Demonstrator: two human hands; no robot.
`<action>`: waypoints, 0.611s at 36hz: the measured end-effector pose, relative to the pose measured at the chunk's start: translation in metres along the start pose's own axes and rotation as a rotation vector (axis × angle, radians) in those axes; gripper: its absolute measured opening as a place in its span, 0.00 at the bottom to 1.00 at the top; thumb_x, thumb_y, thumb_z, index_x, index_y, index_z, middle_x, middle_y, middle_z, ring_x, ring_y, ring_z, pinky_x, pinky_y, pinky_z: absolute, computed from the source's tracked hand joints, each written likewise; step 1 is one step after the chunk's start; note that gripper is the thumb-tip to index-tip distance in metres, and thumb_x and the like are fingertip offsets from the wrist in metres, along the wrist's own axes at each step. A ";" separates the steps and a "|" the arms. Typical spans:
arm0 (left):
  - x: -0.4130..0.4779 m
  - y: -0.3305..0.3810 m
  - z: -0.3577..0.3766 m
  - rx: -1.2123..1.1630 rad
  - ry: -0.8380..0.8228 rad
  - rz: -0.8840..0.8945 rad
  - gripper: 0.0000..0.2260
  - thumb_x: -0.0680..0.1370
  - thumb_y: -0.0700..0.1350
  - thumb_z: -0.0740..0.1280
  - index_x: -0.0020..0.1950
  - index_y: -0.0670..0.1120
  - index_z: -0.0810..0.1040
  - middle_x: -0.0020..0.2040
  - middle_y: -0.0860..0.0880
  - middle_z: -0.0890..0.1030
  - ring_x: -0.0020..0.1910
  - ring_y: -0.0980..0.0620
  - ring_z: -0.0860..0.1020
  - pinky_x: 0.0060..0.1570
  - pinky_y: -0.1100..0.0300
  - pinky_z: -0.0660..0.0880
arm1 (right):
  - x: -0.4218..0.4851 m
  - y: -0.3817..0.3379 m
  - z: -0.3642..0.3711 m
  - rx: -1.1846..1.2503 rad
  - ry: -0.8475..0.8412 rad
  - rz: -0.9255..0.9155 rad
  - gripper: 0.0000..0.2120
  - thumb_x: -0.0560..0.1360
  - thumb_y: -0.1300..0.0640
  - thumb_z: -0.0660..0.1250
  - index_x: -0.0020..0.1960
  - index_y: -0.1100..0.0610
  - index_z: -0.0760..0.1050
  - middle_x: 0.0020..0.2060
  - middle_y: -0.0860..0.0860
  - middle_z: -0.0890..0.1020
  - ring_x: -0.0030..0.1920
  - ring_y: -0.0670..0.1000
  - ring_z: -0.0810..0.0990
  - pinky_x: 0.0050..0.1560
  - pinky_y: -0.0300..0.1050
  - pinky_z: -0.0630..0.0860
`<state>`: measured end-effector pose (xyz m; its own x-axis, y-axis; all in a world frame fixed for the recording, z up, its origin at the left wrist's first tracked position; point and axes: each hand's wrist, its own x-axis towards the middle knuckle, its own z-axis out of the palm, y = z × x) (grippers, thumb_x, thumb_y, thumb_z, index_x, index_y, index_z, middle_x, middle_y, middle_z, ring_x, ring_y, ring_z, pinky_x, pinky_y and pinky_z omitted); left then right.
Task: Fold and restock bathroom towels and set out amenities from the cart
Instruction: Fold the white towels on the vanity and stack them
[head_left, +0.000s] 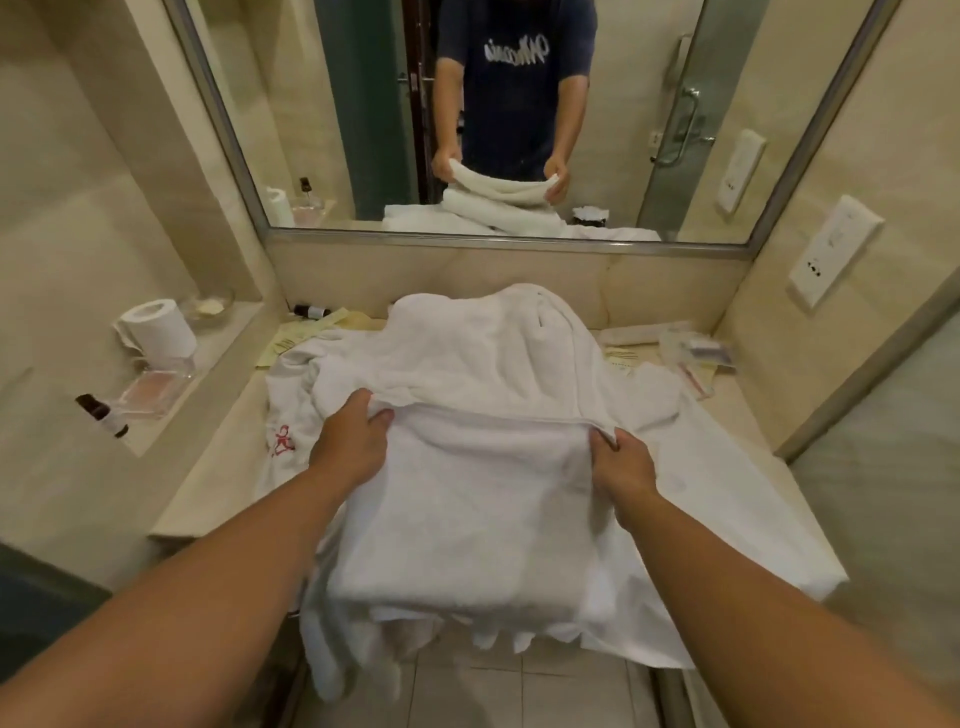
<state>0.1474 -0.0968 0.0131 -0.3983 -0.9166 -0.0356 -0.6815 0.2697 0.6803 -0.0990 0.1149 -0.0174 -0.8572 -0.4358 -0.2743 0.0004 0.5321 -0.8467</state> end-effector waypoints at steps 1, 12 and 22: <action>0.008 0.002 0.006 0.014 0.012 -0.011 0.09 0.85 0.51 0.63 0.52 0.46 0.71 0.47 0.48 0.78 0.47 0.44 0.75 0.45 0.52 0.69 | 0.010 0.002 0.005 -0.008 0.008 0.019 0.18 0.84 0.49 0.62 0.61 0.63 0.78 0.54 0.56 0.82 0.57 0.59 0.79 0.59 0.52 0.76; 0.049 -0.003 0.051 0.151 -0.030 -0.294 0.19 0.84 0.57 0.60 0.65 0.43 0.70 0.62 0.37 0.75 0.59 0.35 0.76 0.53 0.48 0.72 | 0.088 0.024 0.048 -0.307 -0.063 0.138 0.25 0.84 0.40 0.56 0.73 0.53 0.74 0.67 0.60 0.75 0.65 0.65 0.75 0.67 0.57 0.71; 0.045 -0.003 0.037 -0.003 -0.135 -0.589 0.44 0.74 0.73 0.62 0.74 0.38 0.72 0.68 0.38 0.77 0.64 0.37 0.77 0.59 0.52 0.75 | 0.096 0.021 0.049 -0.324 -0.123 0.174 0.23 0.84 0.43 0.59 0.73 0.55 0.72 0.68 0.64 0.68 0.63 0.66 0.74 0.68 0.59 0.71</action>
<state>0.1087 -0.1277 -0.0179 -0.0285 -0.8659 -0.4994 -0.8092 -0.2733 0.5200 -0.1561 0.0482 -0.0836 -0.7905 -0.3921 -0.4704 -0.0394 0.7991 -0.5999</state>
